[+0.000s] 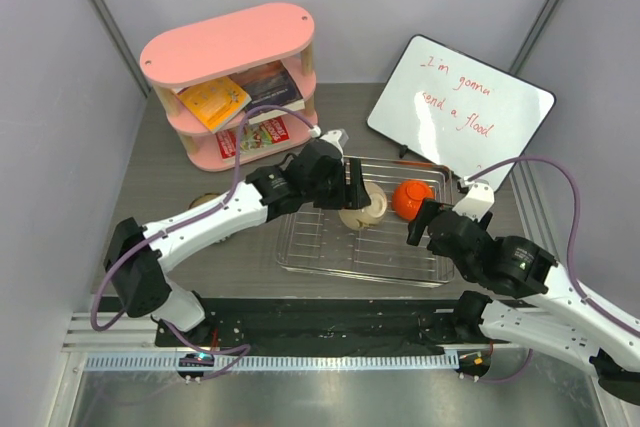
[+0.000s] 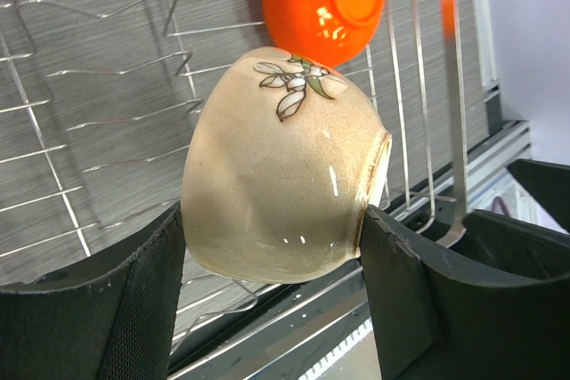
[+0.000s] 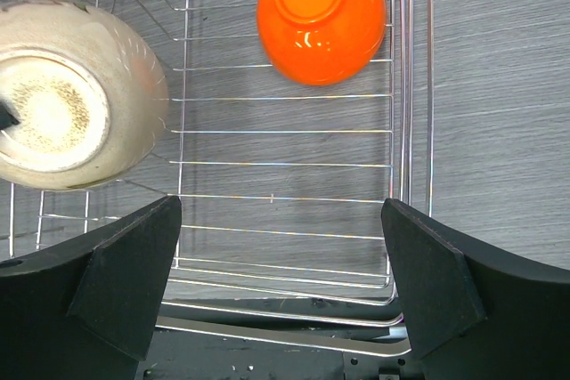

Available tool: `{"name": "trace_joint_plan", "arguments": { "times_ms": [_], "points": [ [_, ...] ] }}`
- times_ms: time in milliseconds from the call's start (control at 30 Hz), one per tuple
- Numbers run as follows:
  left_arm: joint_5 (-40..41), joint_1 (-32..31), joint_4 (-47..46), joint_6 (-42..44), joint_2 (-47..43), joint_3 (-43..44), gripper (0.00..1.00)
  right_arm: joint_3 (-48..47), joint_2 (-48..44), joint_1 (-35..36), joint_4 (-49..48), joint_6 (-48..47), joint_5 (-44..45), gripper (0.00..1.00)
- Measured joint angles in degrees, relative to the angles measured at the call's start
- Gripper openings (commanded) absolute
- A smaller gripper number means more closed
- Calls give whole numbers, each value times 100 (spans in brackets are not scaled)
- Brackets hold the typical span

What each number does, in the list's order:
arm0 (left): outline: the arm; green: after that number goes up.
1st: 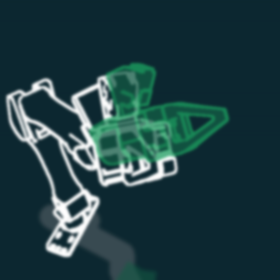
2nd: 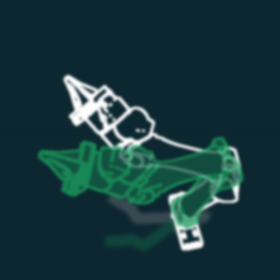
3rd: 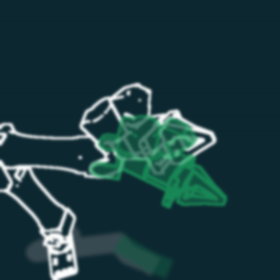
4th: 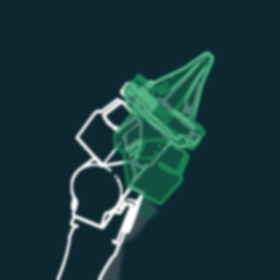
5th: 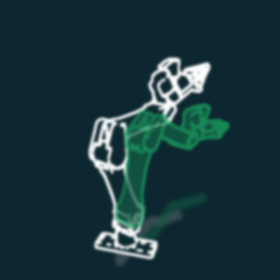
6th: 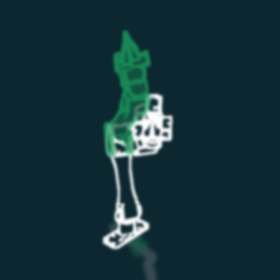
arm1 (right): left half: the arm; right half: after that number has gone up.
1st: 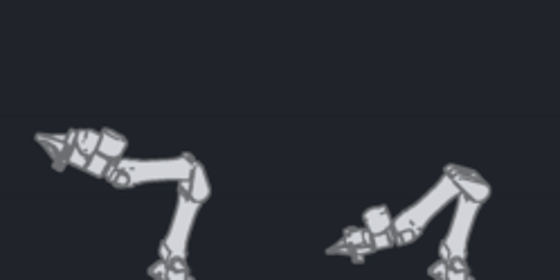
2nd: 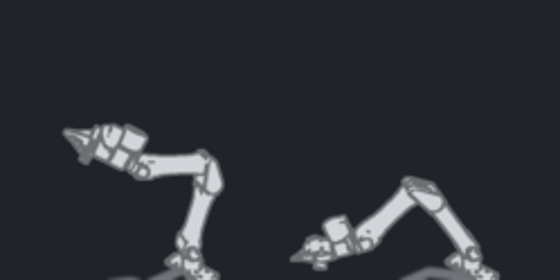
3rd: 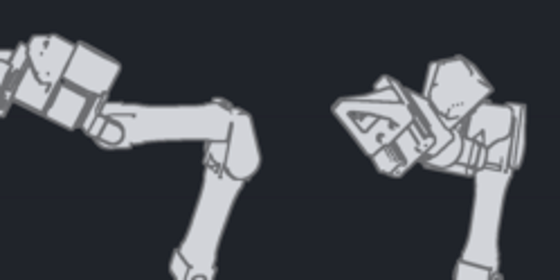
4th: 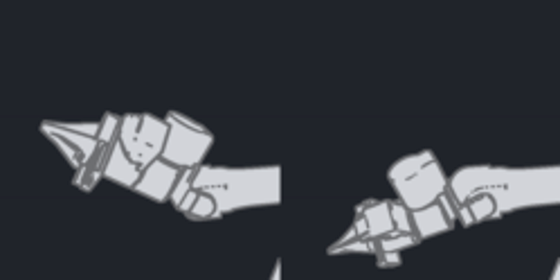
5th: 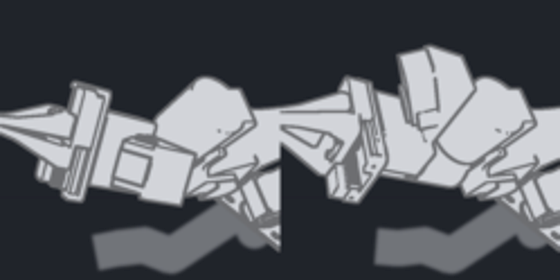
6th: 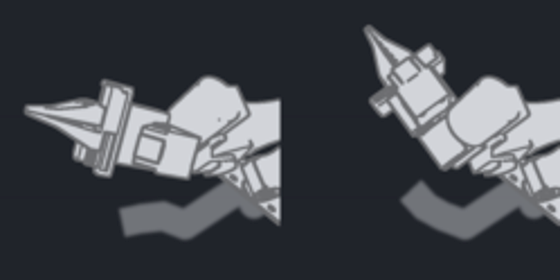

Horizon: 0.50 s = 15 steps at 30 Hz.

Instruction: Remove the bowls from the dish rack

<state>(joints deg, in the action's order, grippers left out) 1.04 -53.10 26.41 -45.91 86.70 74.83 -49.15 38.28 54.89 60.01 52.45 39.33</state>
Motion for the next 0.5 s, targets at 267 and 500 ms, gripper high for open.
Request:
{"name": "trace_joint_plan", "arguments": {
  "times_ms": [267, 500],
  "points": [
    [4, 4, 177, 39, 94, -20, 0, 20, -2, 0, -17, -4, 0, 100],
    [83, 4, 205, 125, 81, -105, 0, 20, 44, 0, -26, -9, -9, 100]
  ]
}}
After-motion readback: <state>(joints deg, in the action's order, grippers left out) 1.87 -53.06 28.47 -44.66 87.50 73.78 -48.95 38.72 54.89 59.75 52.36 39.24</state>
